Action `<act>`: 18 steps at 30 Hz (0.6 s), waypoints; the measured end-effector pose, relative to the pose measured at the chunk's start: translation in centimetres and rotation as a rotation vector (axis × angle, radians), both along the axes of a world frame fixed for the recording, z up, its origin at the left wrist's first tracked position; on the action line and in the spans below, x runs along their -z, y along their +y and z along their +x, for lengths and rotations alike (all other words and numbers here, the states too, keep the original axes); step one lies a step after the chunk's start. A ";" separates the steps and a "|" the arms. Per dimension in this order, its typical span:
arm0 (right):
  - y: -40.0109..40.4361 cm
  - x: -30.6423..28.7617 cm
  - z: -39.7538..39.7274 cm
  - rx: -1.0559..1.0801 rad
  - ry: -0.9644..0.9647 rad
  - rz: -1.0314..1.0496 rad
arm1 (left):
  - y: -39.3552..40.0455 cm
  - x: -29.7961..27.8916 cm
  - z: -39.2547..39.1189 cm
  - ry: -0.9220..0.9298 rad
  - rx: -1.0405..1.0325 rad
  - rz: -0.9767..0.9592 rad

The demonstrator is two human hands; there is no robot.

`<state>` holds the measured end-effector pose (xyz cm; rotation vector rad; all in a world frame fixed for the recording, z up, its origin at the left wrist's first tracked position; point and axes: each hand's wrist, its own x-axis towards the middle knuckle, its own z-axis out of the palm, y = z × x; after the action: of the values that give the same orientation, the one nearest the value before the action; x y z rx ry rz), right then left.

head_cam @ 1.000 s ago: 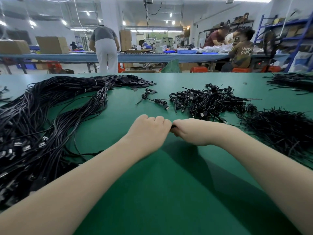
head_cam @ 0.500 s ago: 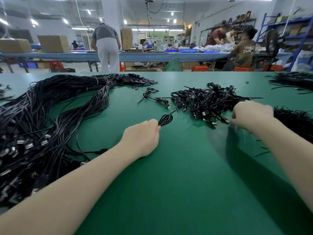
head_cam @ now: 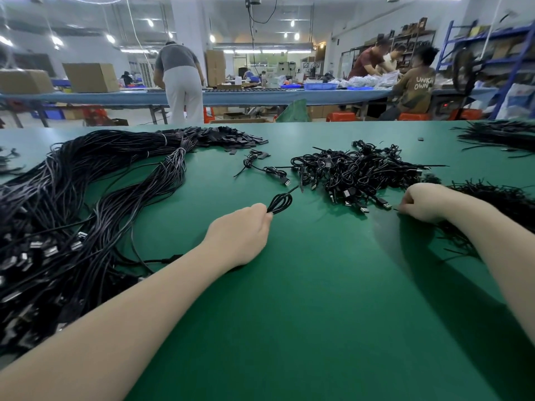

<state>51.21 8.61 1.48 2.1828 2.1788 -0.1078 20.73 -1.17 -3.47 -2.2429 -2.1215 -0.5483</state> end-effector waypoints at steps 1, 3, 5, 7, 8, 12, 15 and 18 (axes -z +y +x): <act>-0.1 -0.1 0.0 -0.007 0.023 0.012 | 0.0 -0.1 -0.1 -0.062 -0.006 -0.014; -0.2 -0.5 0.2 -0.027 0.109 0.081 | 0.2 -0.6 -0.2 -0.233 -0.004 -0.024; -0.2 -1.2 0.1 -0.059 0.230 0.210 | 0.6 -1.5 -0.2 -0.467 0.011 -0.038; -0.4 -2.0 -0.4 -0.124 0.344 0.358 | 0.8 -2.5 0.0 -0.696 0.036 -0.063; -0.7 -2.4 -1.0 -0.157 0.419 0.401 | 0.8 -3.0 0.0 -0.767 0.046 -0.076; -2.9 -3.9 -5.4 -0.281 0.978 0.266 | 0.3 -4.5 0.5 -0.844 0.099 -0.114; -5.0 -4.0 -9.1 -0.434 1.110 0.193 | -0.2 -5.0 0.9 -0.906 0.157 -0.149; -6.7 -3.1 -11.9 -0.554 1.044 0.367 | -0.6 -5.1 1.2 -0.905 0.201 -0.164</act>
<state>39.30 1.91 4.57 1.7079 3.4934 -1.1032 21.88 -1.80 1.61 -2.6213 -2.2939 -1.7325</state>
